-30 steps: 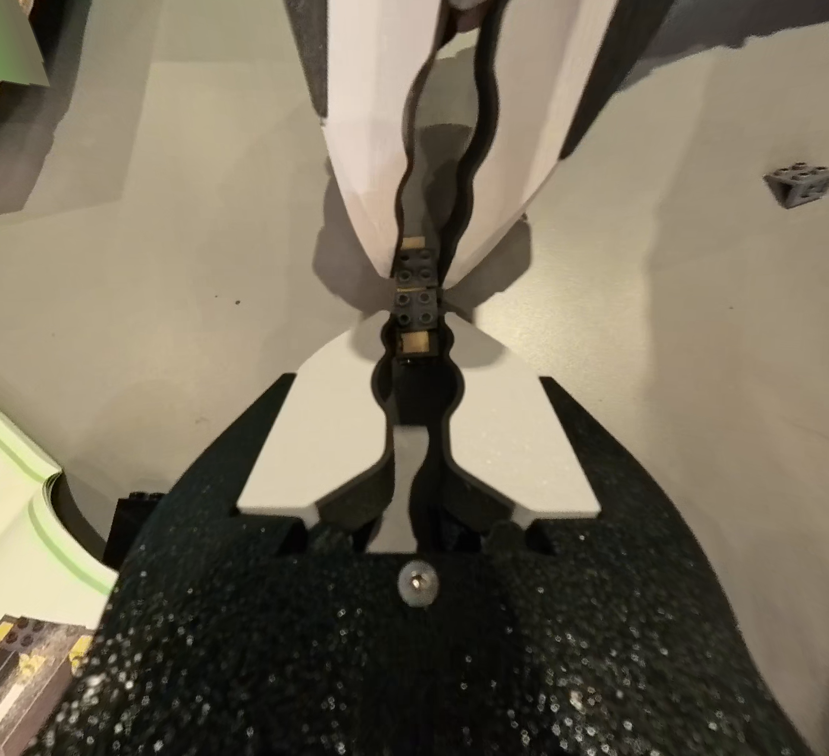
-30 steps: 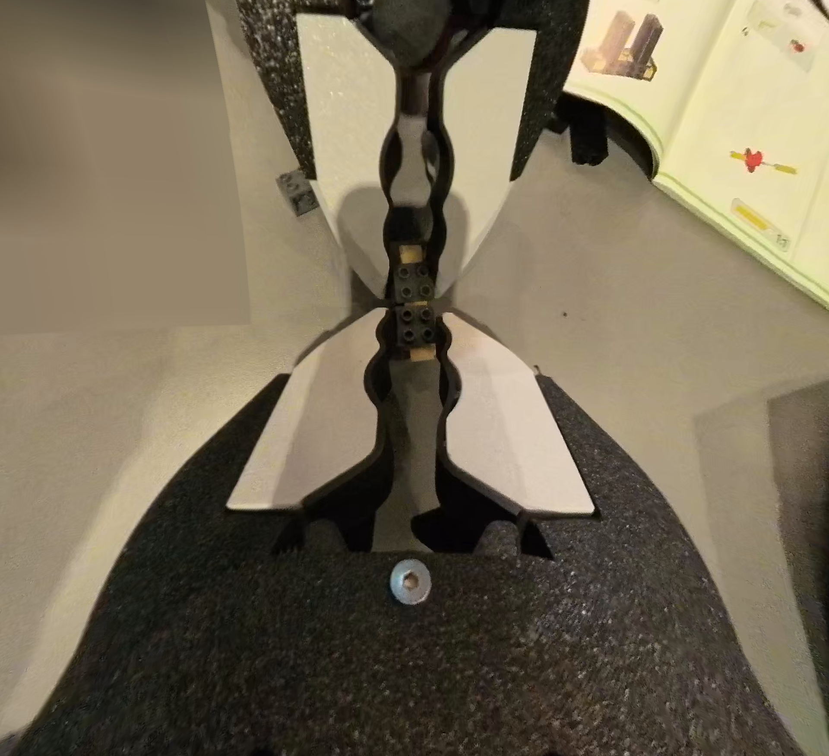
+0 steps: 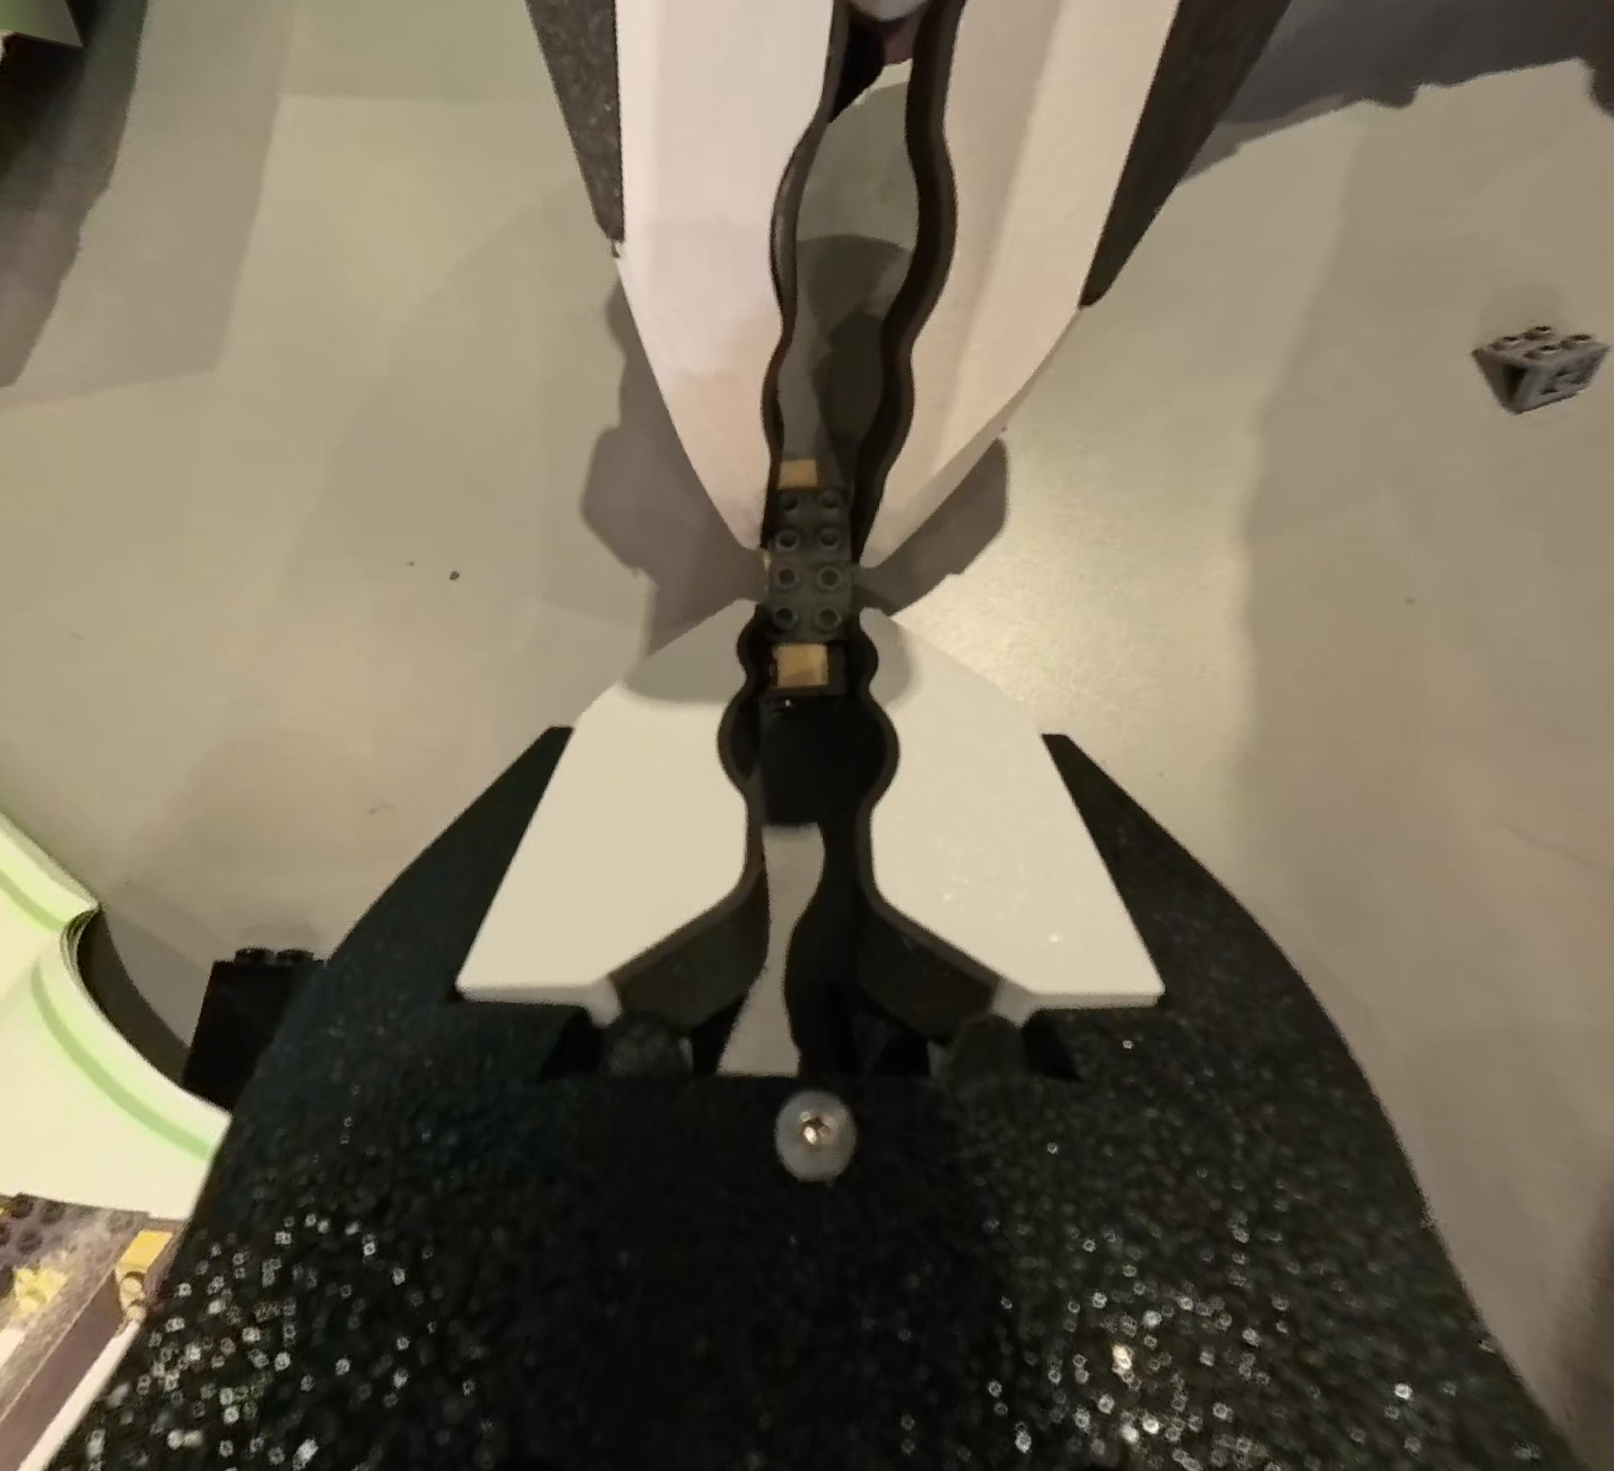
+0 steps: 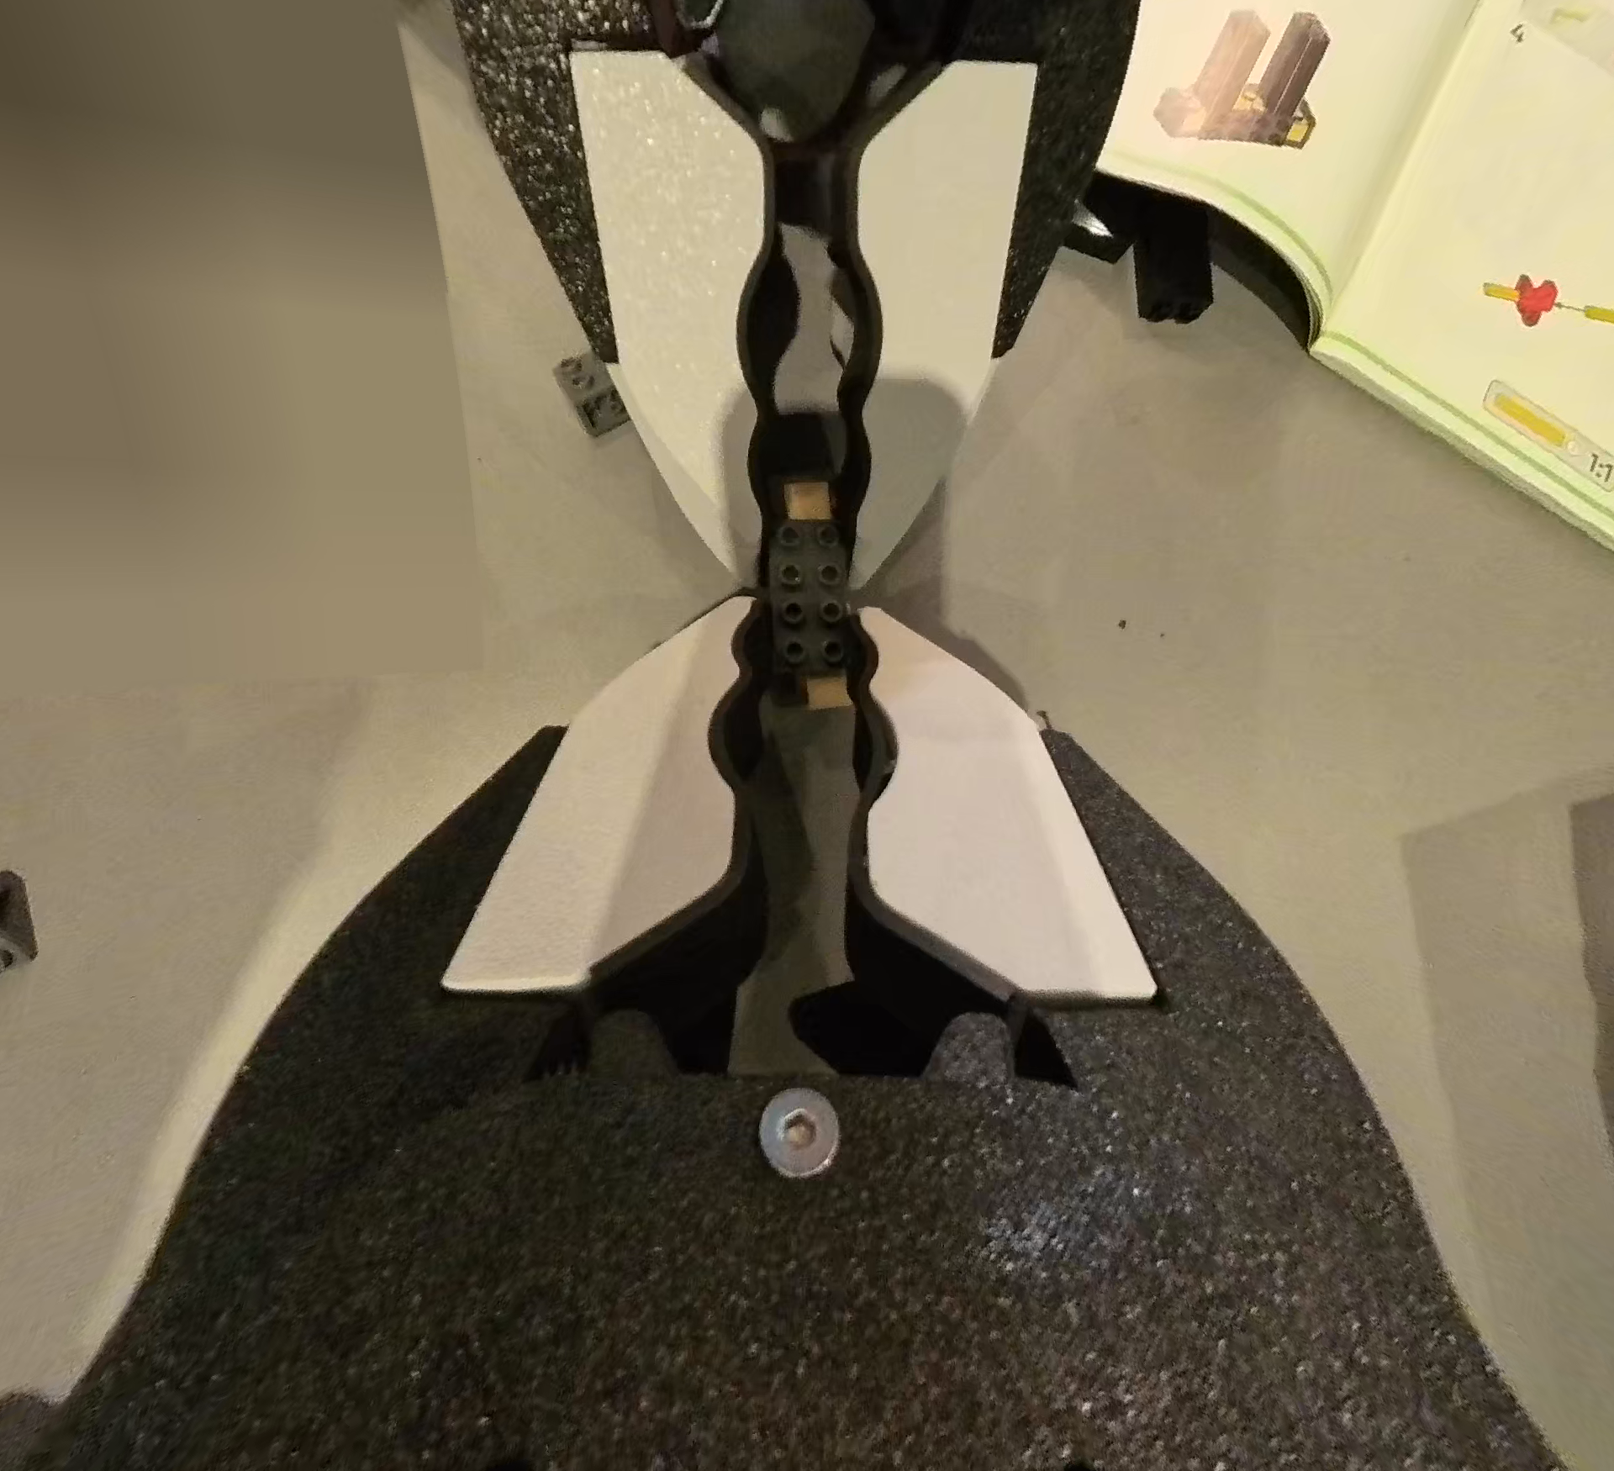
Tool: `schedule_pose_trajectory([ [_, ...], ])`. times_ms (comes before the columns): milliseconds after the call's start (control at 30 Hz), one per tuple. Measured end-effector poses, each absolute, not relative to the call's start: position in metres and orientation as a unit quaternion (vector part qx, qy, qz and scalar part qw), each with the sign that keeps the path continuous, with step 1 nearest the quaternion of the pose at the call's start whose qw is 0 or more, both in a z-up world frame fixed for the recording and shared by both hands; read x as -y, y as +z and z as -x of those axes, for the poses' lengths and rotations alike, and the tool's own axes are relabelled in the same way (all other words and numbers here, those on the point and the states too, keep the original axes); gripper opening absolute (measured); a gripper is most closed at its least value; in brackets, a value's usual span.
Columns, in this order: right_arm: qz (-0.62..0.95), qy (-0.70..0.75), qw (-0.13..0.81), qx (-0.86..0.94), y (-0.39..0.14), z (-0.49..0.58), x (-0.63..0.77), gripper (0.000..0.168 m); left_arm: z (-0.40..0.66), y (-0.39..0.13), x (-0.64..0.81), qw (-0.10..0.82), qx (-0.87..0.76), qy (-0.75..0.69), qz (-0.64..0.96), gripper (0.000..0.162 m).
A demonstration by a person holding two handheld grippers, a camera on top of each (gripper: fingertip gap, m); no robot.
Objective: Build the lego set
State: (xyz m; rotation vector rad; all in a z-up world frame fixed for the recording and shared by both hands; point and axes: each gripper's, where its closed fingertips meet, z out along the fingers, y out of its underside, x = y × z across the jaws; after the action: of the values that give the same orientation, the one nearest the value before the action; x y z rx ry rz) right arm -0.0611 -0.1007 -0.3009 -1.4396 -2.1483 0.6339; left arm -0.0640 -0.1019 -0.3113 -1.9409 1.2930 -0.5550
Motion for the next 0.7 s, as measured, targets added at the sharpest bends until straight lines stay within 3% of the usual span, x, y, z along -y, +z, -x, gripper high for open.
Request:
schedule_pose_trajectory([
  [700, 0.518, 0.229, 0.258, 0.783, -0.3025, 0.0620, 0.1001, 0.016, 0.0639, -0.3122, 0.1000, 0.375, -0.506, -0.194, 0.752, 0.017],
])
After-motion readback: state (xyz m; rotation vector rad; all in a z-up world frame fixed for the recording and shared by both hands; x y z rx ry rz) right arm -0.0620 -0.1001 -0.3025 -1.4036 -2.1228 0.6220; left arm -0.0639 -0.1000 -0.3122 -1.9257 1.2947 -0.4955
